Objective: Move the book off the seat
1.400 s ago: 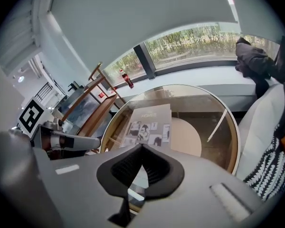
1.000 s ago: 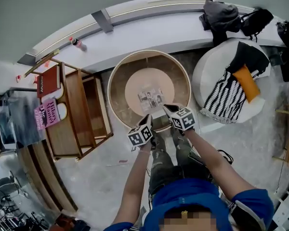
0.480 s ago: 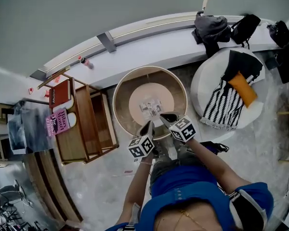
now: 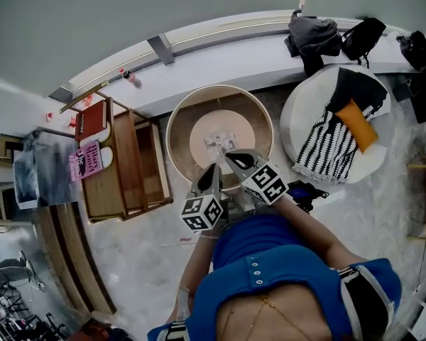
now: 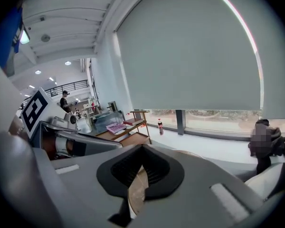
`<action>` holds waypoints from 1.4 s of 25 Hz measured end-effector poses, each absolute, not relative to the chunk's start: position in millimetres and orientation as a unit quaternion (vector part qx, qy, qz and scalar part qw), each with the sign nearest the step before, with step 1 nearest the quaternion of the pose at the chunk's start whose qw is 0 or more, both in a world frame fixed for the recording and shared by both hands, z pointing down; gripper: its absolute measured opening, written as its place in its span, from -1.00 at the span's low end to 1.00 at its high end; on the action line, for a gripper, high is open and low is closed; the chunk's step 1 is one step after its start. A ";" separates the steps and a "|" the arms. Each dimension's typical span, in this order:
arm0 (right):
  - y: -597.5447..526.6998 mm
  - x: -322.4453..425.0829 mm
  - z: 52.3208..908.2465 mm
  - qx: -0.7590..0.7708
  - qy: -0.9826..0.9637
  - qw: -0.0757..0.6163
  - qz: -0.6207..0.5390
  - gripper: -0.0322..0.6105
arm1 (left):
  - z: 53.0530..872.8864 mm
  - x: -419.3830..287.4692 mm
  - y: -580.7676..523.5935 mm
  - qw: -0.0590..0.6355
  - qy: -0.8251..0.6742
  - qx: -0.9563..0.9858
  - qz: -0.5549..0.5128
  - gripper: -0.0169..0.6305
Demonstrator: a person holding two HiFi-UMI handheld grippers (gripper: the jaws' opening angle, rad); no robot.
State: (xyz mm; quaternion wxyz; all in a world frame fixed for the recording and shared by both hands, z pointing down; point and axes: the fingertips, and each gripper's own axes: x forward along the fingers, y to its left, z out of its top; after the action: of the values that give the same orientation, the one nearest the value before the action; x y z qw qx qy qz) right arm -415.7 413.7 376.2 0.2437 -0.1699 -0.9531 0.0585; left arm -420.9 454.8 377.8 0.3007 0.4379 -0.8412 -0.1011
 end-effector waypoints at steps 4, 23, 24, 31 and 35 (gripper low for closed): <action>418.5 -415.9 346.9 -0.174 -0.962 0.207 0.048 -0.90 | 352.3 -417.4 457.0 0.263 -0.852 0.445 -0.080 -0.94; 421.4 -404.4 276.0 -0.195 -0.973 0.127 0.014 -0.90 | 277.8 -412.8 454.2 0.176 -0.859 0.466 -0.117 -0.94; 422.0 -404.1 275.4 -0.196 -0.972 0.127 0.015 -0.90 | 277.0 -412.7 454.3 0.177 -0.859 0.465 -0.119 -0.94; 425.0 -402.8 278.8 -0.199 -0.971 0.132 0.016 -0.90 | 279.7 -407.5 455.1 0.175 -0.864 0.458 -0.110 -0.94; 426.2 -401.9 278.2 -0.198 -0.971 0.135 0.017 -0.90 | 279.2 -408.3 456.7 0.177 -0.865 0.457 -0.112 -0.94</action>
State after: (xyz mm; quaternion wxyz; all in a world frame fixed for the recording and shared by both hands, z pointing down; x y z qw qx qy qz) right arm -401.9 426.2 278.2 0.1349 -0.1985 -0.9706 0.0168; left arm -408.3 456.7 279.2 0.1766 0.4567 -0.8647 -0.1118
